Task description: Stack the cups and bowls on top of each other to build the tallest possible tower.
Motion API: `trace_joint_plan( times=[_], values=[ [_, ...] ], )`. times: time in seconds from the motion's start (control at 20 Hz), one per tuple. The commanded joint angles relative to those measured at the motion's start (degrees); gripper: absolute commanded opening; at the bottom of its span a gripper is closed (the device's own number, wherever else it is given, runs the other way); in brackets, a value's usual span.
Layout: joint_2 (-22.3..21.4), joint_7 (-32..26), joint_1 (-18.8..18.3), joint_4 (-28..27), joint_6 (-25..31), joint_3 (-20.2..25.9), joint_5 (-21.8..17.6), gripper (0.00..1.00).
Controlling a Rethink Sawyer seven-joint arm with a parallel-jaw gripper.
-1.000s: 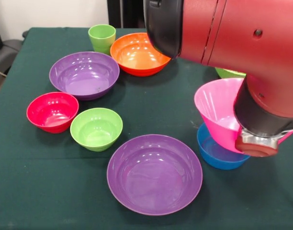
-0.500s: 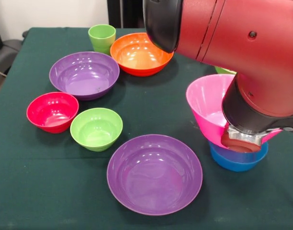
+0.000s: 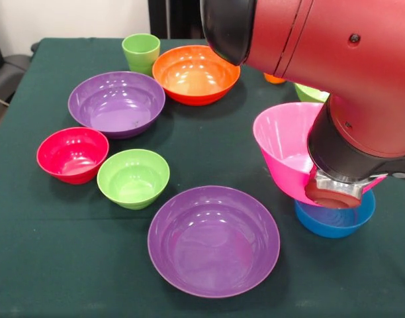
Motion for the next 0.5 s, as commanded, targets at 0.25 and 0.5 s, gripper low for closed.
trace_joint_plan(
  times=[0.25, 0.5],
  values=[
    [-0.9, 3.4, -3.2, -2.8, 1.5, -0.7, 1.4, 0.00],
    [-0.5, 4.3, -4.8, -4.7, 2.3, -4.5, 5.0, 0.00]
  ],
)
